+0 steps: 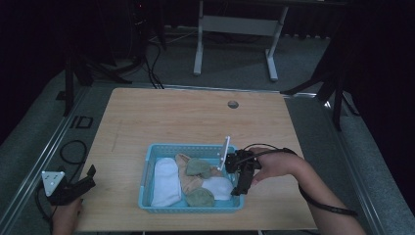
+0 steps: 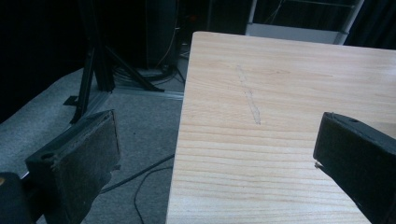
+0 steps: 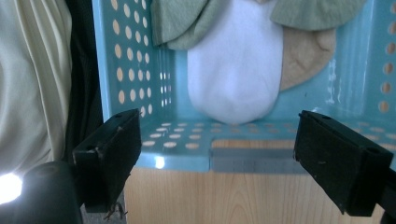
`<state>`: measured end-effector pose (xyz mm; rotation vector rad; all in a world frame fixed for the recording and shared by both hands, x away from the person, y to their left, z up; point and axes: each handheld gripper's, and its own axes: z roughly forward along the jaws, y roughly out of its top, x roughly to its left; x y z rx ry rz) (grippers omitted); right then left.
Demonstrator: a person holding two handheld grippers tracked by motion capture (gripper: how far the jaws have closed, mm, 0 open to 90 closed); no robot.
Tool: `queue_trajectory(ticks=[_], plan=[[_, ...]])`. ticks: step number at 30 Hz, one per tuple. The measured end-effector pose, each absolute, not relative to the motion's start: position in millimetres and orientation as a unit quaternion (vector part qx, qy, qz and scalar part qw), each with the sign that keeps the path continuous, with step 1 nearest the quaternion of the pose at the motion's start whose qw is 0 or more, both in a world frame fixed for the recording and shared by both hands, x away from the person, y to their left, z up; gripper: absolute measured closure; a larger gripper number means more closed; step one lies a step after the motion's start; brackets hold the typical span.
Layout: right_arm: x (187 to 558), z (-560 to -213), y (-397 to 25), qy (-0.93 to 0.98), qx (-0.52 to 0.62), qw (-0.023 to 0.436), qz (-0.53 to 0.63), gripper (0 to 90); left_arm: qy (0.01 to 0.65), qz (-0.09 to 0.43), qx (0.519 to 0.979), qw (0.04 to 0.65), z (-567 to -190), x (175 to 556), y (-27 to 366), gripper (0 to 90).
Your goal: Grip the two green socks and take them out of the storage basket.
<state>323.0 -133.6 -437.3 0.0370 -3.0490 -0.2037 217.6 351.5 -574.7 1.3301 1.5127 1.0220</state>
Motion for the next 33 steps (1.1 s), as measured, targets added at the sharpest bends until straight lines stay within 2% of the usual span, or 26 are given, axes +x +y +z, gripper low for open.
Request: queue_trajectory(ticks=[22,33], plan=[[323,-449,-84,-0.996,0.043,0.053,-0.065,15.9,0.606,0.407,0.533,0.428,-575,218,352,0.7],[317,-475,-67,-0.994,0.064,0.073,-0.052,31.7,0.605,0.406,0.534,0.429,-575,218,352,0.7]])
